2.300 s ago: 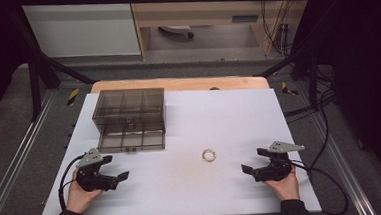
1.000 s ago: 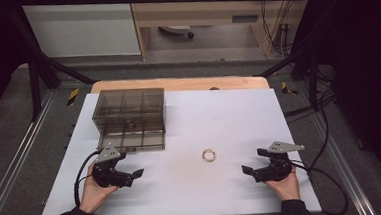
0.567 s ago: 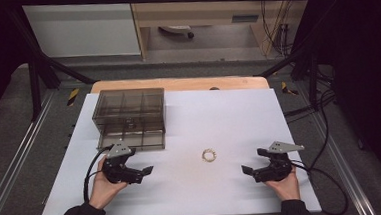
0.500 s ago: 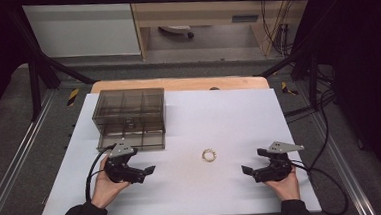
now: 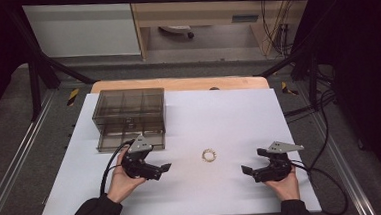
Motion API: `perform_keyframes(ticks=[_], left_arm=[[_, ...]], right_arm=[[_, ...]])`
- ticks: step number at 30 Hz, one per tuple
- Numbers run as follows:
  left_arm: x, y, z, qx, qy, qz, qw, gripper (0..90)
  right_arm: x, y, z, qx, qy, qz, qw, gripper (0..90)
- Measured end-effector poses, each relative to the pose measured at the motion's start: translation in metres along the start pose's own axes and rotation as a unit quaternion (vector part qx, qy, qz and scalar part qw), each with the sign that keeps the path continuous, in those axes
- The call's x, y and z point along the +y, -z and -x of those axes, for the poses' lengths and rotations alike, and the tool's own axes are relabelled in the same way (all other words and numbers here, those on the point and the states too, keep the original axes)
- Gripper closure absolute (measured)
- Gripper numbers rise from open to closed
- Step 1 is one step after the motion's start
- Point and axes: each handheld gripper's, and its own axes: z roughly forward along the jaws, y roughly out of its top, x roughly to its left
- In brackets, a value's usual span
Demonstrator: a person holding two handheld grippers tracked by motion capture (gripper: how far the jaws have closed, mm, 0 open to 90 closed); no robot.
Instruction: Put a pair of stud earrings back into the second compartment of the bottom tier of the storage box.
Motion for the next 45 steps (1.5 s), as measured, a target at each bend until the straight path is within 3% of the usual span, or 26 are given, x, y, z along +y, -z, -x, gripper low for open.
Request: perform_keyframes(ticks=[12,26,45], left_arm=[[0.017,-0.019,0.011,-0.011,-0.009,-0.004,0.9999,6.0],[0.04,-0.053,0.028,-0.033,-0.02,-0.012,0.9992,7.4],[0.059,-0.088,0.048,-0.056,-0.036,-0.027,0.9974,17.8]], right_arm=[[0.0,-0.001,0.0,0.0,-0.001,-0.002,1.0,0.7],[0.0,-0.001,0.0,-0.001,-0.001,-0.003,1.0,0.7],[0.0,-0.001,0.0,0.0,0.002,-0.004,1.0,0.7]])
